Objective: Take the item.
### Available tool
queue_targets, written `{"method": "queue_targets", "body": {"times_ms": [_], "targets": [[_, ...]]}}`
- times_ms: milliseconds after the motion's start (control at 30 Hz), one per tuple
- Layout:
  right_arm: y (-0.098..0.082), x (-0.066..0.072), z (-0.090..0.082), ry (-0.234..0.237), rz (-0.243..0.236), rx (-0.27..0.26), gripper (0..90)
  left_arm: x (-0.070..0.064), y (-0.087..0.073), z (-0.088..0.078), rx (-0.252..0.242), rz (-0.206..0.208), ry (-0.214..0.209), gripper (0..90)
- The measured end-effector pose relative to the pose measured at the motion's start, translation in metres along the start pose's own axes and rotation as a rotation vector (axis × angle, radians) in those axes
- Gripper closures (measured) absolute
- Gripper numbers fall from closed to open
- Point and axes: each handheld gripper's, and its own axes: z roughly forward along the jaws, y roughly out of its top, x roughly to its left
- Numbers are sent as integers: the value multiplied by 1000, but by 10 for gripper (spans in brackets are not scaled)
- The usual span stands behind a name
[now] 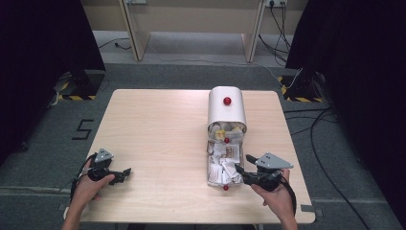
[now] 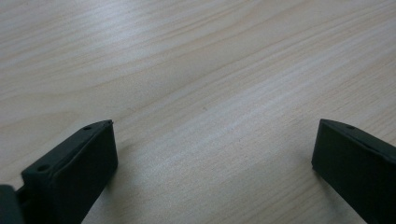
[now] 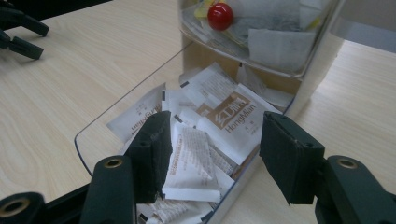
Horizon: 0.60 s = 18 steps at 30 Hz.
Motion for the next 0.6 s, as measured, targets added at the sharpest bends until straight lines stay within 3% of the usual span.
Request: {"method": "queue_targets", "body": {"times_ms": [600], "targets": [[7,8,19,41,-21,13,458,0,0,0,0,0,0,0]]}}
